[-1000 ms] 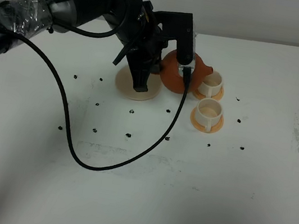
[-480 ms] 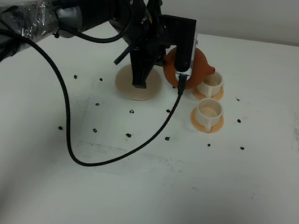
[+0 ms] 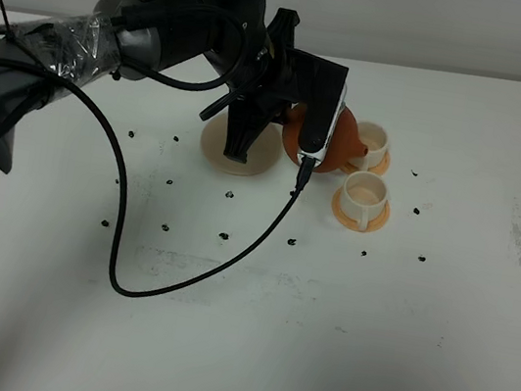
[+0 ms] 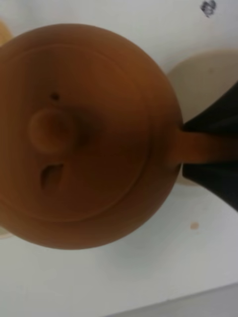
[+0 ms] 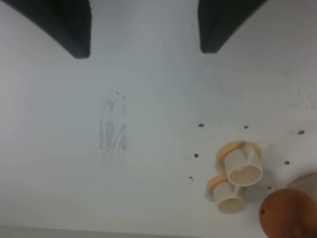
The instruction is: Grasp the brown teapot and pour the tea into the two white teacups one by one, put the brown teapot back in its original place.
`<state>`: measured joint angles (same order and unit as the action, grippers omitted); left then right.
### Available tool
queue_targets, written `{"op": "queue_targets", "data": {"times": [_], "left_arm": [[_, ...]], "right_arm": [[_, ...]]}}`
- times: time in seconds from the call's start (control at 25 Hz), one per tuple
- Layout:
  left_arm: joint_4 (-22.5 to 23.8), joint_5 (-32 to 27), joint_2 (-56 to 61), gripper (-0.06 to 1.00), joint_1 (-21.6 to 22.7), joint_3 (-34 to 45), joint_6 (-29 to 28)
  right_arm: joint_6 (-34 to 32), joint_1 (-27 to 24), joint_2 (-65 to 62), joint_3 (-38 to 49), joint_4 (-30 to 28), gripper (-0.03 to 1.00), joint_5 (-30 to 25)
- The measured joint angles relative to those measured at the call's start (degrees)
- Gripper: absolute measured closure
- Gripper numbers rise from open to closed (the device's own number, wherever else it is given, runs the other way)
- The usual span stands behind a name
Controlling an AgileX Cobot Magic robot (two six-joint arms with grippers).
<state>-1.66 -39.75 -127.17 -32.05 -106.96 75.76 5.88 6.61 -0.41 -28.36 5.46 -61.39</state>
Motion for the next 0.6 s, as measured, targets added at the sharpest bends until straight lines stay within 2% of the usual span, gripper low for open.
{"op": "queue_targets", "data": {"times": [0.6], "left_arm": [[8.51, 1.60, -0.24, 0.82, -2.13, 0.00, 0.16]], "right_arm": [[0.00, 0.00, 0.00, 0.00, 0.00, 0.47, 0.00]]}}
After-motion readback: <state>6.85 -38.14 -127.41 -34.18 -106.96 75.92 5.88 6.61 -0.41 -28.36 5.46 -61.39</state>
